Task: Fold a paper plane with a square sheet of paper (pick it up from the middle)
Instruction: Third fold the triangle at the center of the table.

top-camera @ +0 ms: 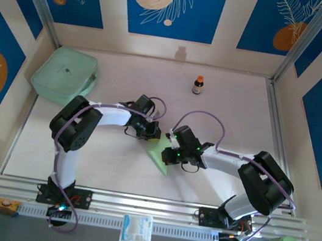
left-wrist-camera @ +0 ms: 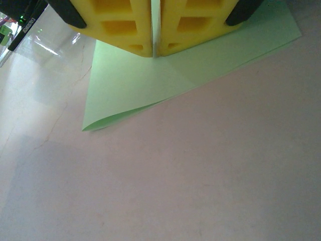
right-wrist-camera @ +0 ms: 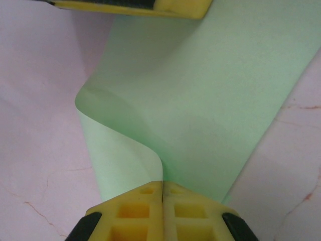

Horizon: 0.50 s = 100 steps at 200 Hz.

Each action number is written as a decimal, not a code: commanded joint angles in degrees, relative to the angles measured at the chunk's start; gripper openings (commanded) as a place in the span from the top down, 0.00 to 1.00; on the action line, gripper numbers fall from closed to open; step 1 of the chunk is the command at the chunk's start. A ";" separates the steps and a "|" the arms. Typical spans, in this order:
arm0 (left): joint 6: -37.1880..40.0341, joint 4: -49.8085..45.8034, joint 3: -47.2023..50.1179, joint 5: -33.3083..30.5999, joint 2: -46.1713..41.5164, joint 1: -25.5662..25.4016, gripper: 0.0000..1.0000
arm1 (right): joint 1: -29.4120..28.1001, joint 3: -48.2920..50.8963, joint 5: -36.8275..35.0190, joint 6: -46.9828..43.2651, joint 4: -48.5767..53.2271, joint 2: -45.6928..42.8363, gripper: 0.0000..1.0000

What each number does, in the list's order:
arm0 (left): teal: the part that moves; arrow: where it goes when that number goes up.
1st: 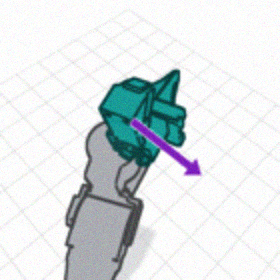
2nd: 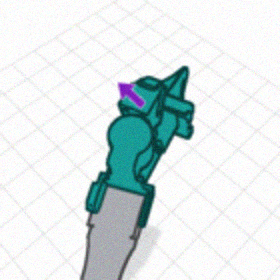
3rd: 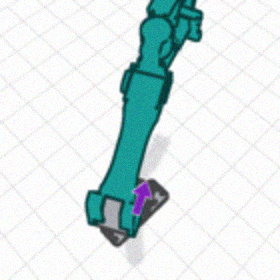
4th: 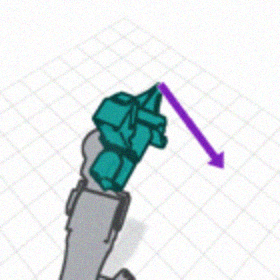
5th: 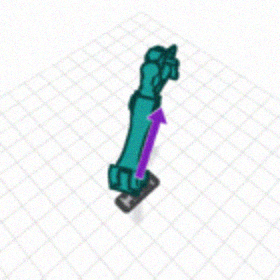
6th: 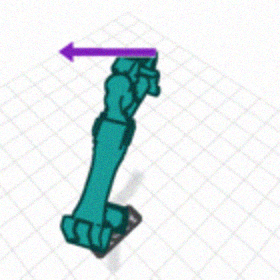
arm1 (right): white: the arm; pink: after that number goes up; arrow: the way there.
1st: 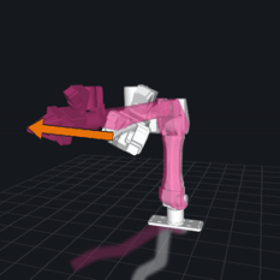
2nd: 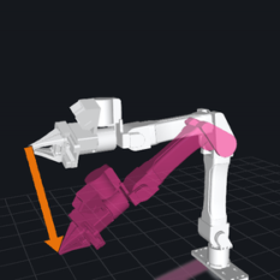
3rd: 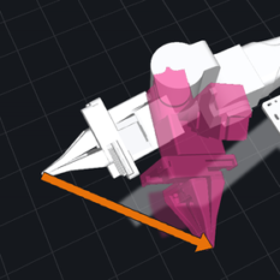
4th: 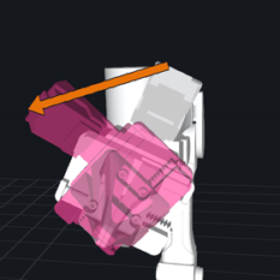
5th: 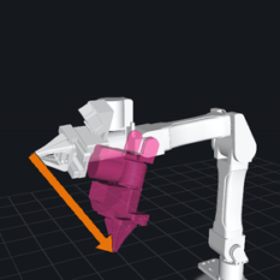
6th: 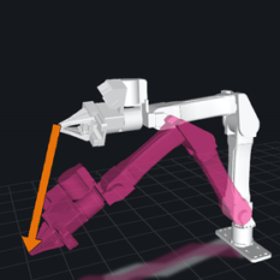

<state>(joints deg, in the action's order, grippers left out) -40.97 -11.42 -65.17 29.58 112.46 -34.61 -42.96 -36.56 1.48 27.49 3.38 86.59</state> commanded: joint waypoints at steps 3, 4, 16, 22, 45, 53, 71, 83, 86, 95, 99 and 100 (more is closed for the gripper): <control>0.98 -2.53 0.01 -0.78 -0.44 0.05 0.87 | -0.36 -0.71 0.19 -0.06 1.81 0.43 1.00; 0.98 -2.50 -0.02 -0.77 -0.46 0.06 0.87 | -0.36 -0.71 0.19 -0.06 1.81 0.43 1.00; 0.98 -2.48 -0.01 -0.87 -0.44 0.00 0.87 | -0.37 -0.54 -0.02 -0.09 1.73 0.34 1.00; 0.98 -2.47 -0.04 -0.86 -0.41 0.07 0.86 | -0.37 -0.40 -0.35 0.02 1.68 0.42 1.00; 0.80 -2.32 0.15 -0.82 -0.45 0.07 0.87 | -0.37 -0.41 -0.64 0.11 1.22 0.84 1.00; 0.80 -2.23 0.28 -0.81 -0.54 0.07 0.86 | -0.32 -0.57 -0.67 0.11 1.17 1.03 1.00; 0.80 -2.20 0.30 -0.82 -0.49 0.07 0.86 | -0.37 -0.90 -0.59 0.03 1.05 1.58 1.00; 0.80 -2.15 0.39 -0.84 -0.47 0.07 0.87 | -0.37 -1.03 -0.68 0.04 1.07 2.00 1.00; 0.80 -2.14 0.39 -0.84 -0.49 0.07 0.86 | -0.37 -1.08 -0.68 0.03 1.04 2.13 1.00; 0.80 -2.14 0.33 -0.82 -0.41 0.04 0.86 | -0.37 -1.13 -0.68 0.07 1.07 2.40 1.00; 0.80 -2.13 0.35 -0.81 -0.49 0.06 0.86 | -0.41 -1.15 -0.61 0.10 1.04 2.52 1.00; 0.80 -2.17 0.37 -0.78 -0.49 0.07 0.86 | -0.39 -1.15 -0.60 0.11 1.07 2.57 1.00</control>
<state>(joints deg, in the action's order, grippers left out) -40.97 -11.40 -65.17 29.58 112.46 -34.61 -42.96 -36.69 1.41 27.49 3.88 87.94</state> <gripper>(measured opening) 0.135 0.053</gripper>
